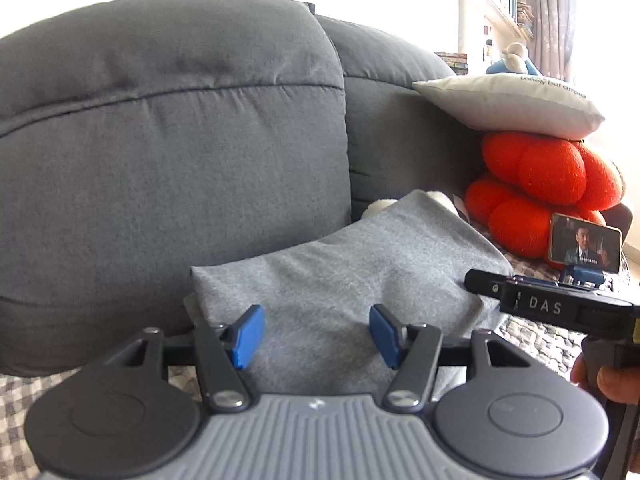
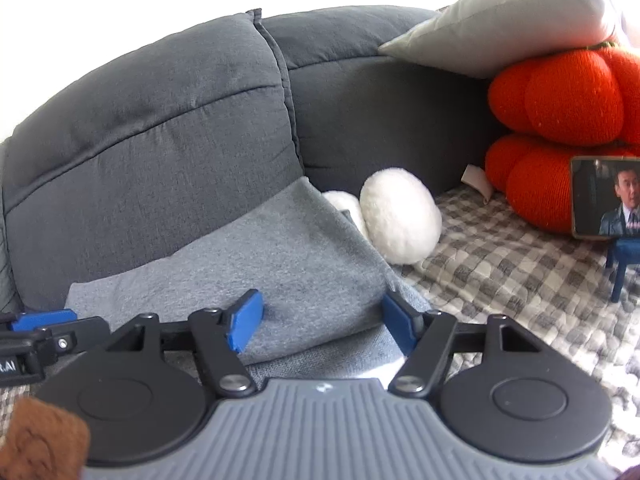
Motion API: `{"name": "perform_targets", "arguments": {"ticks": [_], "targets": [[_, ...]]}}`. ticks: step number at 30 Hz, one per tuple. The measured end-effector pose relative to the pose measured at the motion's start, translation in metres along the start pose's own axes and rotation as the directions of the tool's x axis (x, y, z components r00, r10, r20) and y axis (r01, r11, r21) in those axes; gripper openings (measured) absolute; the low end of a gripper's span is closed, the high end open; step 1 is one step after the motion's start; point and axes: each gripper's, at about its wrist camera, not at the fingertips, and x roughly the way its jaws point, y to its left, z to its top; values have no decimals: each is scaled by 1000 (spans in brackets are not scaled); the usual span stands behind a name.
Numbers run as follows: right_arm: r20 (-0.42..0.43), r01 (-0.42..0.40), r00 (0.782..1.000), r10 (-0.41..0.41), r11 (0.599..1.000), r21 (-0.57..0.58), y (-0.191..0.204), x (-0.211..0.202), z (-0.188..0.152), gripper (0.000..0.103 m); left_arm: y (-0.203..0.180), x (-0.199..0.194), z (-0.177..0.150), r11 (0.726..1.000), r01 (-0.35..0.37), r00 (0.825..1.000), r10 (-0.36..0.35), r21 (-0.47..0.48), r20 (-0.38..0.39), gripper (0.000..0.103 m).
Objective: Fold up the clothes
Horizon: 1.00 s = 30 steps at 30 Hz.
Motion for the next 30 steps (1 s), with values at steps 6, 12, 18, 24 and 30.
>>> {"name": "perform_targets", "arguments": {"ticks": [6, 12, 18, 24, 30], "targets": [[-17, -5, 1000, 5, 1000, 22, -5, 3, 0, 70, -2, -5, -15, 1000, -1, 1000, 1, 24, 8, 60], [-19, -5, 1000, 7, 992, 129, -19, -6, 2, 74, -2, -27, -18, 1000, 2, 1000, -2, 30, -1, 60], [-43, -52, 998, 55, 996, 70, -4, -33, 4, 74, -1, -40, -34, 1000, 9, 999, -9, 9, -48, 60], [-96, -107, 991, 96, 988, -112, 28, -68, 2, 76, 8, -61, -41, 999, 18, 999, -20, -47, -45, 61], [-120, -125, 987, 105, 976, -177, 47, -99, -5, 82, 16, -85, -45, 991, 8, 999, -14, -134, -42, 67]]}}
